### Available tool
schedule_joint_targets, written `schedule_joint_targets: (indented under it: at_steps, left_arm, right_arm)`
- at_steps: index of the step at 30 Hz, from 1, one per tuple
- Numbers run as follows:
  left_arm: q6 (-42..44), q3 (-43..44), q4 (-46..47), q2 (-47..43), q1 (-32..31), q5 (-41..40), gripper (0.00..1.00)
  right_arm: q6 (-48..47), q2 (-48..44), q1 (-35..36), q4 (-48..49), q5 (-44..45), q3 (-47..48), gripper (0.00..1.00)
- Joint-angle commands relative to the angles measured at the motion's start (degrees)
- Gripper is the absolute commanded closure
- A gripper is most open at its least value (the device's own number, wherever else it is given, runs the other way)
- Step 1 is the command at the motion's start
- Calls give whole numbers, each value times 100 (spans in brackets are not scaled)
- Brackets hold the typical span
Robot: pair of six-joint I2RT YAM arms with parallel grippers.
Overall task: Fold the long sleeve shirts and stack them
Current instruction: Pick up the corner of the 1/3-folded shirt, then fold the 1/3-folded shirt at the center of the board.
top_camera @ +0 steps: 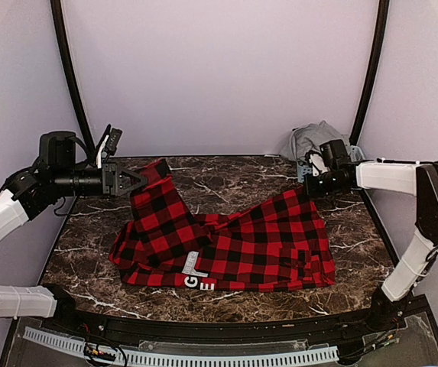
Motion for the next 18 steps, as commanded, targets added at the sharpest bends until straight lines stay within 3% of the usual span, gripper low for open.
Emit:
schedule_joint_targets:
  at_steps: [1,11,16,18]
  left_arm:
    - [256,147,33,-10,32,-27,100]
    - [581,1331,-625,-60,32,-472,100]
    - [657,1515,-707,38,32,-478,100]
    - [662,1503,-697,53,32,-458,100]
  right_arm:
    - [37,-544,7,403,-158,-637,100]
    - [374,-2184,162,718,-178,-2272,100]
    - [677,-2820,266,921,-161,-3059,100]
    - [798,-2964,293,963,-137,-3320,88]
